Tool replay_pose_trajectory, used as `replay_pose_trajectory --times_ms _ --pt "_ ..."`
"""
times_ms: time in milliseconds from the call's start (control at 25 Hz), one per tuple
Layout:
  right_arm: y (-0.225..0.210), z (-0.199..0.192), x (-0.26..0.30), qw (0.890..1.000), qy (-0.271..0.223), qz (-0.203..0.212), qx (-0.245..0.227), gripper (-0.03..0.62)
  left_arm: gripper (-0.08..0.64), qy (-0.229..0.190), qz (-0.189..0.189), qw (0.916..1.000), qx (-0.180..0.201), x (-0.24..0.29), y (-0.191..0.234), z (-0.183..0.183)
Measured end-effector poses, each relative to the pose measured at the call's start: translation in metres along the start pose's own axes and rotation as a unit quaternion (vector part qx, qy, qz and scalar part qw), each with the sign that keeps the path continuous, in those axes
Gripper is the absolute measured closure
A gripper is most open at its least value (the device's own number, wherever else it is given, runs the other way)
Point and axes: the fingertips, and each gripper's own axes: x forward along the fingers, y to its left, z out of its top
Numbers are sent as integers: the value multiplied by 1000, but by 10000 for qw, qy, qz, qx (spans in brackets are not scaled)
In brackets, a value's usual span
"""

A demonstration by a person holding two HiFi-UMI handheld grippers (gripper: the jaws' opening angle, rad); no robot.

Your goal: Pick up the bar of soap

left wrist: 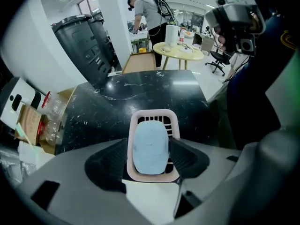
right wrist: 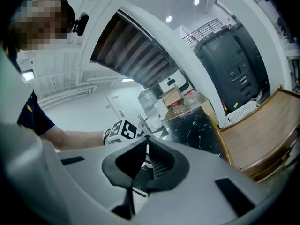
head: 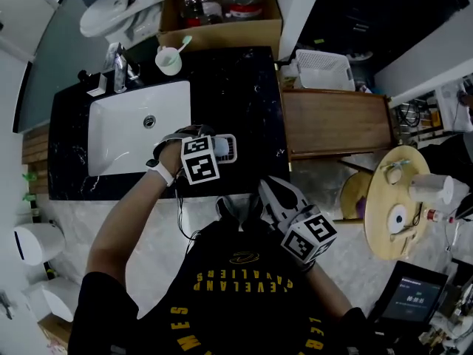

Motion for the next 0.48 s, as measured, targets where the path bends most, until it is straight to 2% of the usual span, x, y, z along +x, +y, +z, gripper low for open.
replay_pose_trajectory --times_ms 120,280,480 --pt "-6 1 -5 9999 -34 28 117 566 276 225 -21 9997 96 3 1 0" --pt "-13 3 -9 9997 -65 70 226 566 278 420 354 9982 247 8 5 0" --pt "-19 5 -12 9996 -63 92 263 566 286 361 767 9964 21 7 8 -2"
